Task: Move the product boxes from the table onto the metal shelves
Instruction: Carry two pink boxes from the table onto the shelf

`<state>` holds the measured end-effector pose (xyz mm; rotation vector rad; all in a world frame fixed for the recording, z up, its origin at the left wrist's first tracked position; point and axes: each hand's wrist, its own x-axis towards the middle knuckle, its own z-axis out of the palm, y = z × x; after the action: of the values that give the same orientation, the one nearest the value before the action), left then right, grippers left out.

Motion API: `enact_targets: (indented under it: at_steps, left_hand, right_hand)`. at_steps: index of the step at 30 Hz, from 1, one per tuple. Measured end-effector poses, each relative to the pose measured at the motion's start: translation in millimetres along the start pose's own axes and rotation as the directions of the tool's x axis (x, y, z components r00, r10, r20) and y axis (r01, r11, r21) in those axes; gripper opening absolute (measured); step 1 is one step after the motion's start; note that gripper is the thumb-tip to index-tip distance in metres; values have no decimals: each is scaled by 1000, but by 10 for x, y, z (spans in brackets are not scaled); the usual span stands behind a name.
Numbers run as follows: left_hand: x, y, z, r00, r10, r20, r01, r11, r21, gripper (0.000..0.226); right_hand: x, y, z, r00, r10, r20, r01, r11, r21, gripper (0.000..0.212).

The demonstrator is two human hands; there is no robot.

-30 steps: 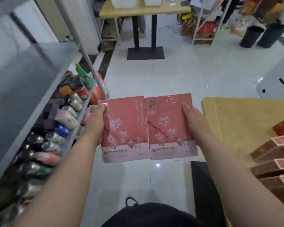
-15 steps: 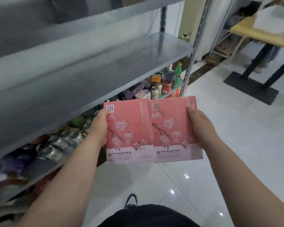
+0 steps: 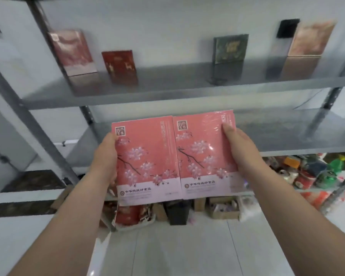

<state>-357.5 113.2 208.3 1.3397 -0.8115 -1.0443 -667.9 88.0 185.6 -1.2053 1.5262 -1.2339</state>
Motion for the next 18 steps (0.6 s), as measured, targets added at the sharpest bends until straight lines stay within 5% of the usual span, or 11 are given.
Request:
enact_targets:
  at_steps: [10, 18]
  left_hand:
    - [924, 1095, -1203, 963, 268, -34, -270, 960, -80, 16]
    - [1693, 1598, -1694, 939, 343, 9, -340, 934, -110, 52]
  right_hand:
    - [590, -1422, 1578, 964, -243, 108, 237, 969, 71, 45]
    - [1118, -1979, 2465, 937, -334, 105, 324, 940, 106, 40]
